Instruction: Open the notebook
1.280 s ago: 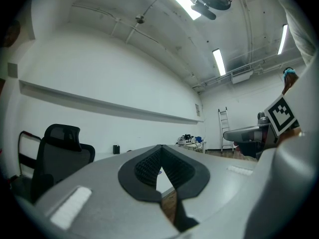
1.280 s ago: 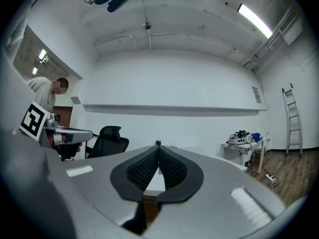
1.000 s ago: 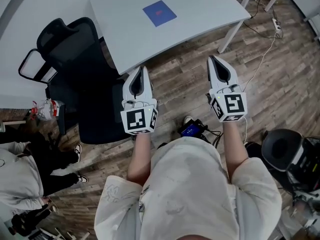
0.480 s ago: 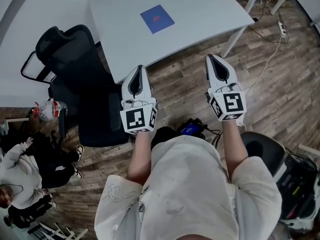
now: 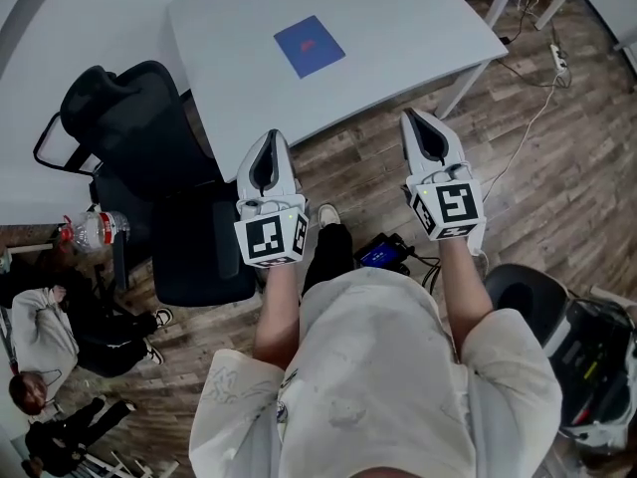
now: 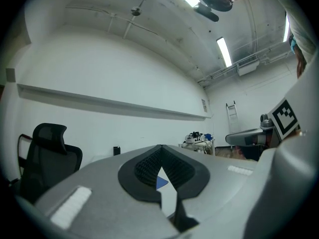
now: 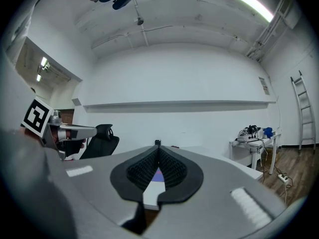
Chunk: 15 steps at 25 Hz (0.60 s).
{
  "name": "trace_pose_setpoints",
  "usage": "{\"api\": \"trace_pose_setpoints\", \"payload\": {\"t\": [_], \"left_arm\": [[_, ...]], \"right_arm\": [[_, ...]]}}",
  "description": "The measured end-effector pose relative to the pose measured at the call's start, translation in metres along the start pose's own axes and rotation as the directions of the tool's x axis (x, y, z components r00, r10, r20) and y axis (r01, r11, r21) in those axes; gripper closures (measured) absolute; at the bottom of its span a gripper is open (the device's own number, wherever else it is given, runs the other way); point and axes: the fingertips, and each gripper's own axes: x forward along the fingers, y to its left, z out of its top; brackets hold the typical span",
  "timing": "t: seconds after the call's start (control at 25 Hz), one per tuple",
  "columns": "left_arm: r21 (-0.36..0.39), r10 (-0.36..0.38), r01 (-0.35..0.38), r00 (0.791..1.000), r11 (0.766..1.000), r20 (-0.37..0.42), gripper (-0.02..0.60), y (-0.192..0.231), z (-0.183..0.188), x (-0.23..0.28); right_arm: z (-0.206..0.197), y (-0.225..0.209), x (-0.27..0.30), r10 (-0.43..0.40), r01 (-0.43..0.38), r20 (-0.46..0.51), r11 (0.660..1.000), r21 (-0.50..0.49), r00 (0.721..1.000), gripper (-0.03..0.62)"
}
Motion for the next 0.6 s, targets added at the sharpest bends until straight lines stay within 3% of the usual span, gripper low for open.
{"api": "trace_pose_setpoints", "payload": {"t": [0.6], "left_arm": [[0.019,-0.044,0.044,0.999,0.999,-0.007,0.563,-0.017,0.008,0.015]], "right_arm": [[0.001,-0.018,0.006,-0.027,0.028,-0.029,1.0,0.015,0.999,0.588]]}}
